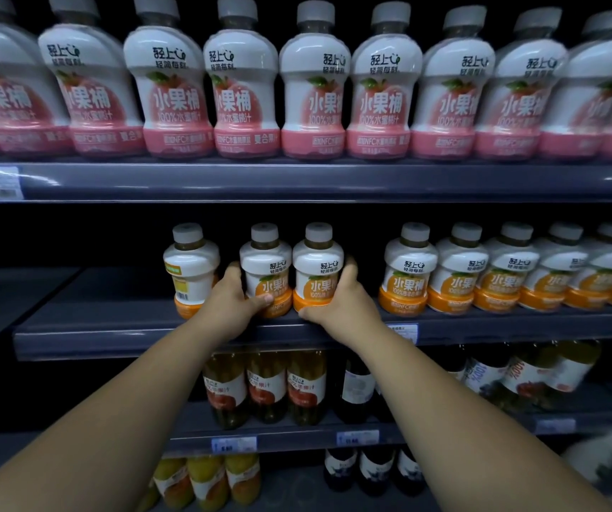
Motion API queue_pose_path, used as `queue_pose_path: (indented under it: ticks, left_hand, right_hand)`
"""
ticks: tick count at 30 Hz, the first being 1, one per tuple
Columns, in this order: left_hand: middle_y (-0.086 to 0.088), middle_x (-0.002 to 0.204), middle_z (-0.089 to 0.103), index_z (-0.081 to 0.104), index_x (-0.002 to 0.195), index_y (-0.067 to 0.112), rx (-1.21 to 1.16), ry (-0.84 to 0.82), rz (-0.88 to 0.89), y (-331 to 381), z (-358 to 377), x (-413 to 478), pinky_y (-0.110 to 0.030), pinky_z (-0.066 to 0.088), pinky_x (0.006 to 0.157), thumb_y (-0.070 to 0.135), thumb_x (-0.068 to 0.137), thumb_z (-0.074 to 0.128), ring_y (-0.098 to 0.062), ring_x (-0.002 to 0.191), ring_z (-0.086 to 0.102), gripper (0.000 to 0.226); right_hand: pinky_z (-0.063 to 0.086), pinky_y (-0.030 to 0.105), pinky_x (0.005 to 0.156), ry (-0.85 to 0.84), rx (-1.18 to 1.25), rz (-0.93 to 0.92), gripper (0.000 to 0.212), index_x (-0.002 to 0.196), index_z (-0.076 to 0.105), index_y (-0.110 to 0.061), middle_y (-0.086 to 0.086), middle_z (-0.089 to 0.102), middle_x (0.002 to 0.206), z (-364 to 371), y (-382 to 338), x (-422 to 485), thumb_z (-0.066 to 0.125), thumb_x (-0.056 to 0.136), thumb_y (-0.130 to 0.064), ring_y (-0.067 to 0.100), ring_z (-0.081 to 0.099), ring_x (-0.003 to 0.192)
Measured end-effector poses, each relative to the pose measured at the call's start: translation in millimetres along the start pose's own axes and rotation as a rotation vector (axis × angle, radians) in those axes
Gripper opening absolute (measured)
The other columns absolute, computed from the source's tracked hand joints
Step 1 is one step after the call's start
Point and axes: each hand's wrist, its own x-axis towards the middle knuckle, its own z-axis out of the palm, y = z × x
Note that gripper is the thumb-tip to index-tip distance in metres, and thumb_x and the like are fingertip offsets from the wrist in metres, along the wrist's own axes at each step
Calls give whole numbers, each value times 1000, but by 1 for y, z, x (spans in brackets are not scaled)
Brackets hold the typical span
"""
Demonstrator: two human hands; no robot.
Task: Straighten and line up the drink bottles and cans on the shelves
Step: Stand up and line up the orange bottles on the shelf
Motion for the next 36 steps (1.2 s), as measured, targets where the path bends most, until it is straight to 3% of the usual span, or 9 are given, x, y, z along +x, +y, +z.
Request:
queue_pose_path:
  ticks: [3, 7, 15, 20, 24, 27, 32, 36]
  left_hand:
    - [-4, 134, 57, 40, 136, 19, 4, -26, 6, -1, -1, 0, -34, 45, 96, 26, 88, 73, -22, 122, 54, 59]
    - [-5, 133, 59, 43, 136, 19, 52, -20, 31, 4, 1, -2, -35, 46, 95, 29, 87, 74, -22, 120, 56, 58]
    - [-7, 134, 59, 47, 135, 17, 65, -50, 25, 15, 11, -3, -35, 45, 95, 30, 87, 74, -24, 122, 55, 57]
    - [-8, 140, 56, 40, 140, 16, -1, -60, 36, 28, 26, -5, -40, 44, 102, 23, 87, 74, -26, 128, 53, 63]
    - [-8, 139, 56, 41, 139, 17, -14, -93, 51, 34, 40, -4, -42, 44, 104, 22, 89, 72, -26, 128, 53, 59]
    - [-8, 141, 55, 40, 140, 17, -1, -103, 61, 36, 43, -6, -41, 43, 105, 24, 90, 71, -26, 129, 52, 59]
    - [-4, 140, 55, 41, 143, 20, 11, -78, 101, 37, 33, -19, -34, 43, 99, 29, 88, 73, -23, 127, 52, 64]
    - [-2, 140, 54, 42, 144, 23, 26, 27, 102, 29, 5, -35, -37, 45, 103, 34, 86, 75, -21, 129, 50, 68]
  right_hand:
    - [54, 42, 87, 107, -9, 17, 104, 133, 22, -23, 5, 54, 130, -2, 1, -2, 88, 60, -55, 28, 59, 115]
    - [56, 43, 85, 140, -41, 12, 95, 124, 23, -25, 4, 56, 125, -2, 2, -7, 87, 61, -58, 26, 61, 109]
    - [53, 35, 83, 105, 36, -40, 80, 135, 30, -22, 2, 59, 126, -13, 17, -13, 82, 76, -42, 23, 61, 111]
    - [35, 16, 91, 232, 234, -107, 81, 145, 37, -26, -14, 48, 132, -33, 34, -35, 83, 79, -28, 0, 43, 118]
    - [42, 29, 104, 276, 262, -87, 81, 147, 36, -30, -8, 45, 147, -46, 50, -48, 82, 80, -33, 9, 45, 130]
    - [46, 39, 107, 277, 264, -66, 78, 145, 39, -31, -4, 45, 146, -53, 56, -55, 82, 80, -34, 13, 45, 133]
    - [46, 36, 106, 242, 269, -85, 70, 139, 43, -33, -8, 48, 139, -50, 50, -61, 82, 81, -32, 9, 47, 127]
    - [48, 36, 103, 191, 254, -172, 68, 138, 45, -32, -12, 48, 135, -32, 25, -61, 80, 81, -35, 10, 48, 124]
